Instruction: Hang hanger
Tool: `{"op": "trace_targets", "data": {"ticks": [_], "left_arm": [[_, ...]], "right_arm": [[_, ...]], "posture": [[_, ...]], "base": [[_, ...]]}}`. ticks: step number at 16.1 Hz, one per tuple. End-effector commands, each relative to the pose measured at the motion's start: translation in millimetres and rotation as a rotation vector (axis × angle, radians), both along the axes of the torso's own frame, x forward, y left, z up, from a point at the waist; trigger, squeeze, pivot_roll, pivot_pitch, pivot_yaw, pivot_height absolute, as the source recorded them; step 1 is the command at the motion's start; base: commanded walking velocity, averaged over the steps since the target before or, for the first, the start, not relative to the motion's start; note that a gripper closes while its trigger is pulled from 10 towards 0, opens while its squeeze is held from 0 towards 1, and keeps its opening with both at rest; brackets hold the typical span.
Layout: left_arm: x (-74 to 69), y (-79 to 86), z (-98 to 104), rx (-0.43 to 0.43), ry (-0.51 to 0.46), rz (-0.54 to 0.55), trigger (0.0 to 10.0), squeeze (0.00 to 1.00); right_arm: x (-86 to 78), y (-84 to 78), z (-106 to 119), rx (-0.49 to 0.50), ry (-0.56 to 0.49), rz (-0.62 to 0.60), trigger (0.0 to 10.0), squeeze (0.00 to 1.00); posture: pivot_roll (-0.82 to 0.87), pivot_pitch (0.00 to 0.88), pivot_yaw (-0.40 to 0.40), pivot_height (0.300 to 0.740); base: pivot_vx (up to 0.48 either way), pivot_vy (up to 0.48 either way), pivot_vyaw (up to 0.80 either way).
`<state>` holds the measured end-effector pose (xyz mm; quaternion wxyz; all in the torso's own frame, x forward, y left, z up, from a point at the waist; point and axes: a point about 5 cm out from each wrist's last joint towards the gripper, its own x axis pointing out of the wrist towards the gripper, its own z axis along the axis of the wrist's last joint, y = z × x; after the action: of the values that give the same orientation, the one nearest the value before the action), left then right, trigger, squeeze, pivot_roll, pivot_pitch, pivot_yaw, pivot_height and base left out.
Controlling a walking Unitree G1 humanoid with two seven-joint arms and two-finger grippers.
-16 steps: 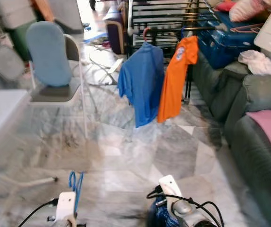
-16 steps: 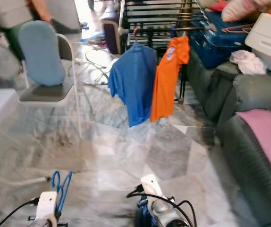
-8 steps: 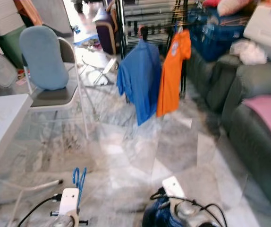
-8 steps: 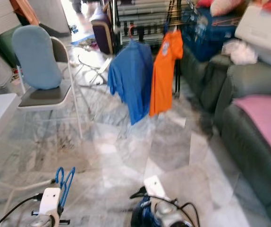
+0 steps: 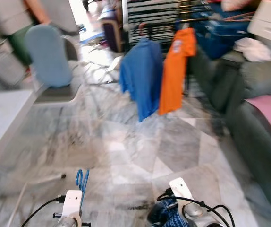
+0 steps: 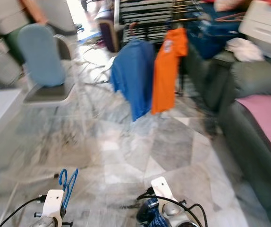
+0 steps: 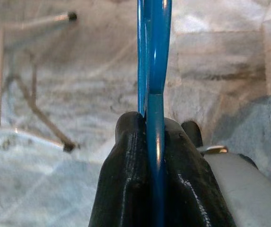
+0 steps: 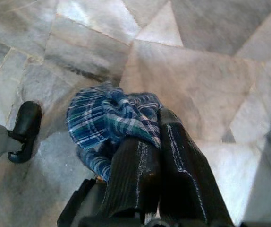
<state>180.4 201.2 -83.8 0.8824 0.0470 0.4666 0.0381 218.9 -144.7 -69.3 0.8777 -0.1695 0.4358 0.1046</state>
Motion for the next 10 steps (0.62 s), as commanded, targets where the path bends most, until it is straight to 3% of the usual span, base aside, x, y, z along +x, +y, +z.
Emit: {"op": "trace_targets", "data": {"ticks": [1,5,10], "left_arm": [[-4.0,9.4,-0.4,0.028,0.017,0.015,10.0,0.00],[-5.3,10.1,-1.1,0.011,0.028,0.049,10.0,0.00],[-8.3,9.6,-2.7,-0.003,0.031,0.116,10.0,0.00]], "right_arm": [[2.2,7.9,1.5,0.017,-0.012,0.025,10.0,0.00],[1.3,6.6,0.9,0.020,-0.009,0.012,10.0,0.00],[4.4,5.0,2.7,0.016,-0.006,0.035,10.0,0.00]], "posture": [[-0.09,0.000,0.110,0.740],[-0.09,0.000,0.111,0.740],[-0.03,0.000,0.042,0.740]], "base": [[0.000,0.000,0.77],[0.000,0.000,0.69],[0.000,0.000,0.00]]}}
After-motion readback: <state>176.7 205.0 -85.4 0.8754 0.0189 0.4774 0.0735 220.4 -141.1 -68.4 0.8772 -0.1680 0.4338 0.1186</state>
